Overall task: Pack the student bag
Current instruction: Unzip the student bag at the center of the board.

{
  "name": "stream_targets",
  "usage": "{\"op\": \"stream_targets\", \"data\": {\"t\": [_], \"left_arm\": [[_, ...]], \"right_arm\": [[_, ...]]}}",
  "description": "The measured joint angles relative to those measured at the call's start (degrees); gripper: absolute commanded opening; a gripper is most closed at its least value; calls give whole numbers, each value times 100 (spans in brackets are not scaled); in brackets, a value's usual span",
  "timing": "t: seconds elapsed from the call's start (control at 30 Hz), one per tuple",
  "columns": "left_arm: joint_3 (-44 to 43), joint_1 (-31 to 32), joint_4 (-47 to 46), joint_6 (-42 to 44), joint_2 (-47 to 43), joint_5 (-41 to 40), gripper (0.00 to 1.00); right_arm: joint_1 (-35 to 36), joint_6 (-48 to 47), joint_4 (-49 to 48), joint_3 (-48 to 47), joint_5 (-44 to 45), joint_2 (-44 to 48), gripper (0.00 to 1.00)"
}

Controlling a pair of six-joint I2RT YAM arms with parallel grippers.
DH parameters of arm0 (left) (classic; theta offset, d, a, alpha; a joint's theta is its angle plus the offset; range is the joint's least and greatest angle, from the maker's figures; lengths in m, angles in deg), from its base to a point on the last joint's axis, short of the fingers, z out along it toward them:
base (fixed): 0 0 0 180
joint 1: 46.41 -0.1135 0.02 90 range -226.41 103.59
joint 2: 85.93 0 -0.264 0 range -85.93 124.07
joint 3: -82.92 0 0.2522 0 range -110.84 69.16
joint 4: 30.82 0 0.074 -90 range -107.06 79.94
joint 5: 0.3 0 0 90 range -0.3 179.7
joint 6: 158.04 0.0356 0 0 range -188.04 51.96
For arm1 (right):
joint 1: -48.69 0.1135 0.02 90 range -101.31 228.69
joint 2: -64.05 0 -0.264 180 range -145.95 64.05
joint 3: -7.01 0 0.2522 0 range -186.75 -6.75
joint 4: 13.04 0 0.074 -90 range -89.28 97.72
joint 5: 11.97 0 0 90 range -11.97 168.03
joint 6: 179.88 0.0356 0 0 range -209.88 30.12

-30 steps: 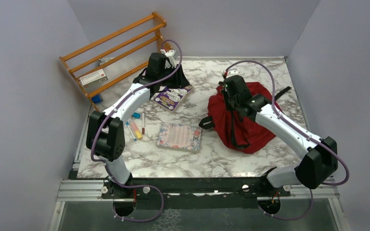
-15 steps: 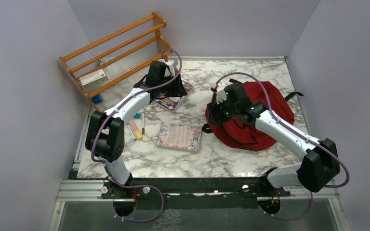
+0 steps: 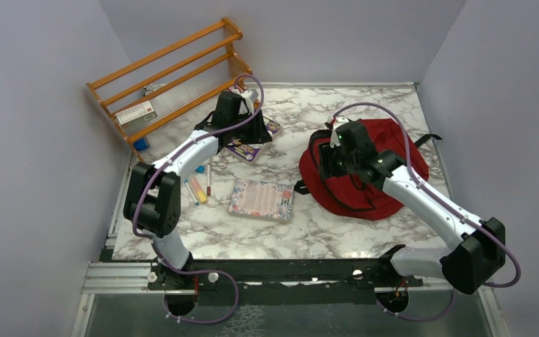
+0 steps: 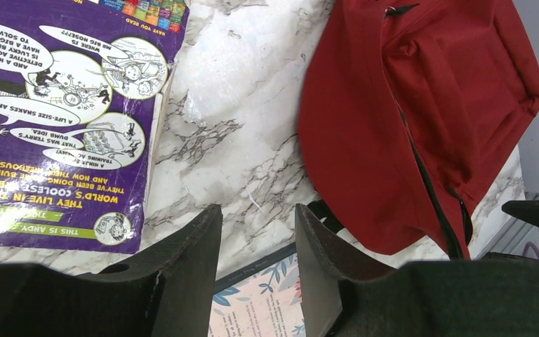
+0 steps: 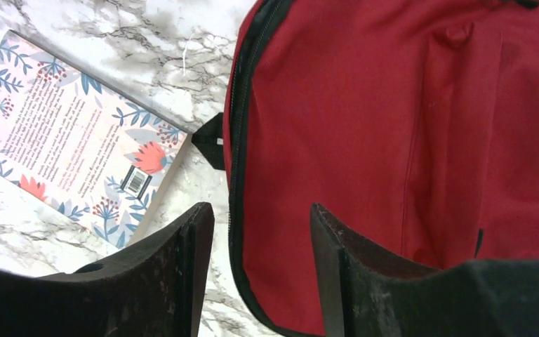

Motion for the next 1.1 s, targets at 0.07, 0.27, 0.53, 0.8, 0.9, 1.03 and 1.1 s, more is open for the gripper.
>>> {"op": "stream_targets", "data": {"t": [0.07,0.27,0.53,0.8,0.9,1.03,1.1], "left_arm": [[7,0,-11,-15,0,17,44],[17,0,-33,-26,-2,70,44],[190,2,-83,-61,-96,138,44],[280,2,-133,-68,-160,149,44],[282,2,-149,-68,-192,151,44],[302,2,-162,-68,-197,151,44],[334,2,-162,-68,-203,151,44]], "right_arm": [[0,83,9,85,20,105,52],[0,208,57,227,39,72,46],[0,481,146,118,603,-212,41],[0,459,-7,26,426,-535,51],[0,428,-55,22,289,-710,53],[0,367,-101,22,33,-839,59],[0,341,-177,22,-107,-839,63]]}}
